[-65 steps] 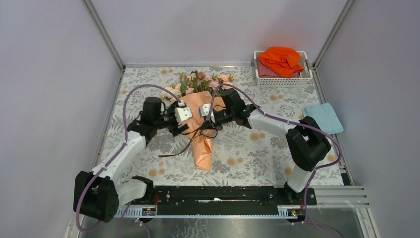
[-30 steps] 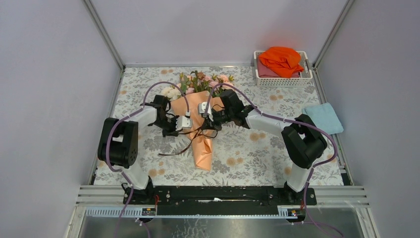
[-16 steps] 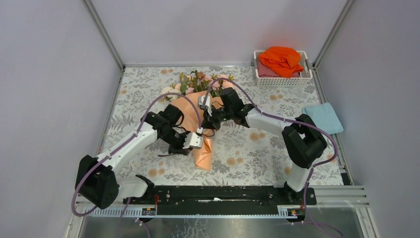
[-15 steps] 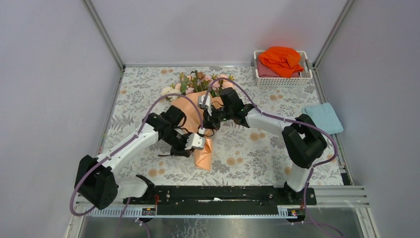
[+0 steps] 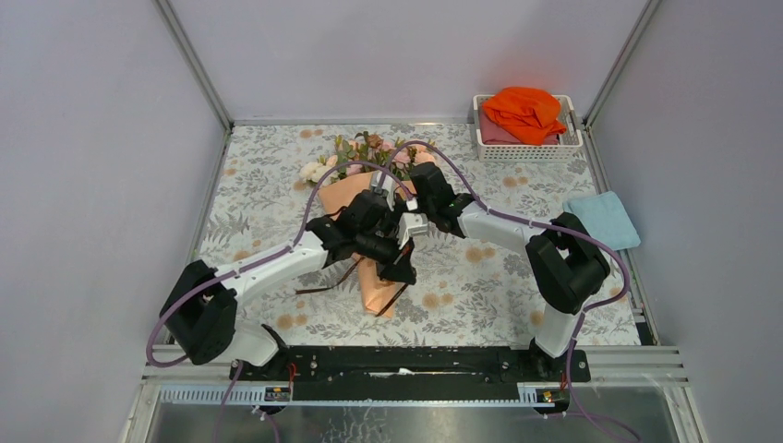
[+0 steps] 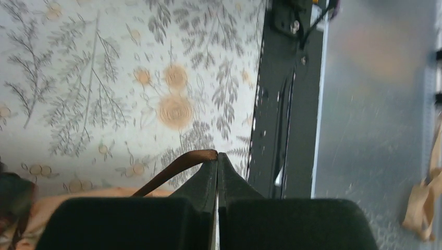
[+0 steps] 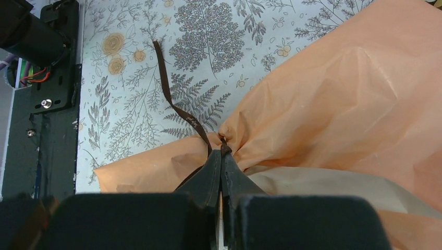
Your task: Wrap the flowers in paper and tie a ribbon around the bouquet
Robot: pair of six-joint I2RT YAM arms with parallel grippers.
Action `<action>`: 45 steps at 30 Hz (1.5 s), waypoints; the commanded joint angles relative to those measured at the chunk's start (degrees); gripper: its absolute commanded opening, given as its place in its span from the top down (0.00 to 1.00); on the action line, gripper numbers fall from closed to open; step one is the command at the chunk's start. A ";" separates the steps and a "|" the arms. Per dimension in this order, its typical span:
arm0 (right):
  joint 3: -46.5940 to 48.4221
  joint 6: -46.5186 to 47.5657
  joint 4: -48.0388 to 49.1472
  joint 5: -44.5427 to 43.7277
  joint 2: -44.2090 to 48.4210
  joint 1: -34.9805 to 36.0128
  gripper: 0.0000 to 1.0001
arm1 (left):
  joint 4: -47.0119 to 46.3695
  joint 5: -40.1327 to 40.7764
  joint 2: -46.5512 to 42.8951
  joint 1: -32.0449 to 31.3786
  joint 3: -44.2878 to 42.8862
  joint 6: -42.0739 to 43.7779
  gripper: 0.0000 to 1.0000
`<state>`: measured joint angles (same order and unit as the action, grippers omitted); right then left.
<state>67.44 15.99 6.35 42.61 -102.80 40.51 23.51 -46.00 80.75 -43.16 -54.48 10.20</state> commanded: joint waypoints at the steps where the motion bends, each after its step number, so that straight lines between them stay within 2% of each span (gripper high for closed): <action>1: 2.27 -1.82 0.92 -0.42 0.57 0.38 1.00 | -21.13 -2.11 2.26 -1.06 0.52 -18.37 1.00; 4: 2.64 -1.86 0.73 -0.36 -0.07 0.41 1.00 | -28.50 -1.92 3.25 -2.07 1.50 -21.86 1.00; 7: 3.10 -1.39 -0.01 -0.42 -0.54 0.43 1.00 | -30.65 -1.78 4.57 -2.60 1.44 -23.38 1.00; 13: 3.56 -0.56 -1.21 -0.68 -0.80 0.41 1.00 | -26.32 4.16 4.34 -2.72 5.17 -11.39 0.98; 17: 3.73 -0.60 -1.17 -0.18 -1.07 0.43 1.00 | -21.52 7.03 1.34 -2.64 6.27 1.39 0.52; 18: 3.87 -0.49 -1.35 -0.21 -1.10 0.40 1.00 | -19.13 7.56 0.73 -2.68 5.94 4.73 0.44; 20: 4.13 0.01 -1.93 -0.50 -1.25 0.39 1.00 | -13.90 8.13 -0.68 -2.63 5.13 11.47 0.37; 24: 4.62 0.96 -3.14 -1.42 -1.32 0.37 1.00 | -7.40 8.05 -5.75 -2.31 5.98 21.38 0.33; 26: 4.79 0.76 -3.18 -1.32 -1.34 0.43 1.00 | -6.01 8.00 -9.78 -1.88 7.17 23.37 0.31; 28: 4.85 0.10 -3.03 -1.05 -1.49 0.41 1.00 | -5.97 7.91 -12.95 -0.45 8.30 21.79 0.30; 31: 5.59 -1.82 -2.89 -1.87 -1.74 0.40 1.00 | -8.22 7.09 -16.77 4.83 8.96 12.23 0.28; 34: 5.86 -5.88 -1.92 -3.81 -1.72 0.44 1.00 | -9.62 5.86 -17.63 13.99 9.40 2.09 0.31; 35: 5.67 -7.41 -1.30 -4.63 -1.58 0.49 1.00 | -9.10 4.53 -17.02 19.31 9.51 0.51 0.38; 37: 4.95 -10.73 0.87 -5.52 -1.31 0.48 1.00 | -7.75 0.80 -15.34 26.42 9.84 -0.03 0.48; 40: 3.86 -14.88 3.59 -5.44 -1.19 0.53 1.00 | -7.62 -2.57 -12.40 31.74 10.20 1.97 0.50; 45: 2.93 -21.14 6.16 -7.45 -0.44 0.58 1.00 | -16.05 -2.35 -9.99 32.48 13.86 5.64 0.36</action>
<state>70.52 2.11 7.44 37.34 -104.38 40.51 14.68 -45.28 69.73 -10.83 -43.35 14.46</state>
